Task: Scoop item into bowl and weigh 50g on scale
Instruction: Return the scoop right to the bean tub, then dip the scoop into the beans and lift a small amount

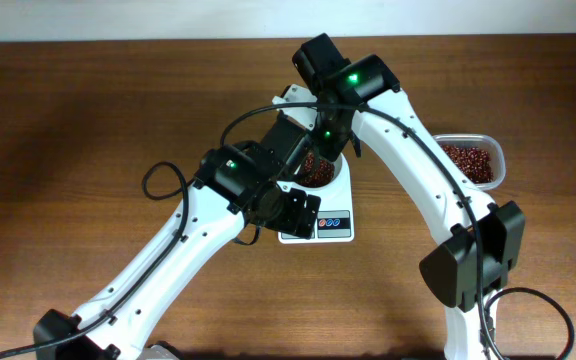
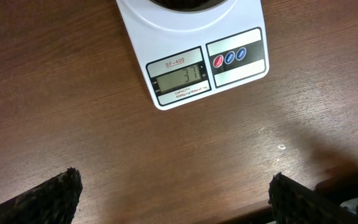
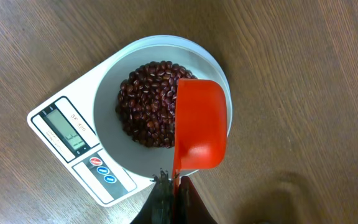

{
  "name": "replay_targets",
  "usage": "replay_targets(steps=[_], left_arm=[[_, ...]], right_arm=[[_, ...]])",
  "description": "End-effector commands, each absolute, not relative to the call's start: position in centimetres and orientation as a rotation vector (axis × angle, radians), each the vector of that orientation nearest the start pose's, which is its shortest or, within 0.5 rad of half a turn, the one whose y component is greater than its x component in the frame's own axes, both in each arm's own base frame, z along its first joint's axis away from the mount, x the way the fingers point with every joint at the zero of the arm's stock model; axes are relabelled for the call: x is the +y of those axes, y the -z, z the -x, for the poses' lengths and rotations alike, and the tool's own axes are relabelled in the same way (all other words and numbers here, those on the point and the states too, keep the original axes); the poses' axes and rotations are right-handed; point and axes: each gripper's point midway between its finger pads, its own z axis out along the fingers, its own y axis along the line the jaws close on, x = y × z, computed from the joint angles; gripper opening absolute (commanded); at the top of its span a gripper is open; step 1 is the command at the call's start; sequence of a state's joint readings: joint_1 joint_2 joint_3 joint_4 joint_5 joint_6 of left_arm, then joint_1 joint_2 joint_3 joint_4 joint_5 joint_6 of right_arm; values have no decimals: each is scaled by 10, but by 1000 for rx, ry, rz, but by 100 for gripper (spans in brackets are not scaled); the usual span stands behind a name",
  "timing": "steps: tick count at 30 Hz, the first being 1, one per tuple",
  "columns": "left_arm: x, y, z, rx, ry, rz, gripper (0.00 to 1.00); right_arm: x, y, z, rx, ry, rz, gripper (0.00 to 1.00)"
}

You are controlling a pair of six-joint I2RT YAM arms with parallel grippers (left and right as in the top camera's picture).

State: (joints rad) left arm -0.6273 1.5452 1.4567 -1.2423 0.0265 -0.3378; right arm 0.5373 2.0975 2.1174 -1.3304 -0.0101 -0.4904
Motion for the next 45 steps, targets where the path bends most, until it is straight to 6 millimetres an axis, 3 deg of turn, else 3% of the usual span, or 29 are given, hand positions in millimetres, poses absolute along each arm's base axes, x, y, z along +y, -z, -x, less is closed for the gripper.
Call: replay_targets(steps=[1, 6, 10, 12, 16, 22, 27, 29, 30, 32, 33, 35, 36, 45], left_arm=[[-193, -175, -257, 2909, 189, -416, 99], [-193, -175, -257, 2909, 189, -416, 99], [-193, -175, -257, 2909, 189, -416, 99], [-193, -175, -257, 2909, 189, -416, 99], [-193, -175, -257, 2909, 189, -416, 99], [-193, -175, -257, 2909, 189, -416, 99], [-193, -175, -257, 2909, 189, -416, 99], [-193, -175, -257, 2909, 189, -416, 99], [-193, -175, -257, 2909, 189, -416, 99], [-193, -175, -257, 2909, 189, -416, 99], [-193, -175, -257, 2909, 189, -416, 99], [-193, -175, -257, 2909, 189, -416, 99], [-193, -175, -257, 2909, 189, -416, 99], [-193, -175, -257, 2909, 189, -416, 99]], right_arm=[[232, -183, -399, 2546, -48, 1272, 4], [235, -191, -390, 2579, -486, 1189, 4], [218, -208, -395, 2562, -824, 1031, 4], [200, -216, -402, 2553, -929, 932, 4], [142, -214, -413, 2632, -923, 730, 4], [54, -197, -409, 2821, -752, 475, 4], [-27, -177, -404, 3007, -392, 144, 4], [-50, -174, -401, 3037, -295, 12, 4], [-53, -174, -401, 3036, -295, -1, 12], [-58, -174, -400, 3035, -294, -29, 54], [-60, -174, -400, 3035, -296, -37, 52], [-60, -174, -400, 3035, -295, -38, 18], [-60, -174, -400, 3035, -294, -38, 6], [-61, -174, -401, 3031, -292, -48, 4]])
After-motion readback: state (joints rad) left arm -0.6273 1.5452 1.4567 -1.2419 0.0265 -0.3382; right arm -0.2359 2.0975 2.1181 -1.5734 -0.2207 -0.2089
